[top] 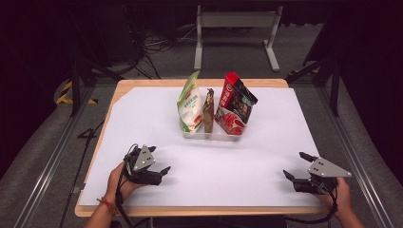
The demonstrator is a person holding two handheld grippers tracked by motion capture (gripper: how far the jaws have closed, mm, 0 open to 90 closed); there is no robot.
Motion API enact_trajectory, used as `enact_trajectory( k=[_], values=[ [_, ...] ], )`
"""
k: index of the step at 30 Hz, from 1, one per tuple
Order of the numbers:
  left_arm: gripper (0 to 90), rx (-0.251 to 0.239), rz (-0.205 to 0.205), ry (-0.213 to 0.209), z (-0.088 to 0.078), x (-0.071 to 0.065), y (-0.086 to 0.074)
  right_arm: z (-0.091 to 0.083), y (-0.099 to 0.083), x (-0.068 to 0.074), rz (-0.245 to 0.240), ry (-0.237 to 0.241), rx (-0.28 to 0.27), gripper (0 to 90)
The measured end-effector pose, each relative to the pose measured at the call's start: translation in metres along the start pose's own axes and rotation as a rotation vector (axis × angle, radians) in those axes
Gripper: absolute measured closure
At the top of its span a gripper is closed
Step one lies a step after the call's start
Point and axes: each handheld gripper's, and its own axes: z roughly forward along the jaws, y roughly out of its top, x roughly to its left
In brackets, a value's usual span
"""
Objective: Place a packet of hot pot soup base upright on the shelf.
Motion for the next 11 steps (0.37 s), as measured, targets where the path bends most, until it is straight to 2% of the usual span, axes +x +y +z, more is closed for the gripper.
enact_trajectory(
  k=[11],
  values=[
    [14.8,0.002,-0.007,0.008,-0.0023,0.0008,-0.0014,0.0015,0.0028,0.0003,0.0,0.004,-0.008,16.1]
  ],
)
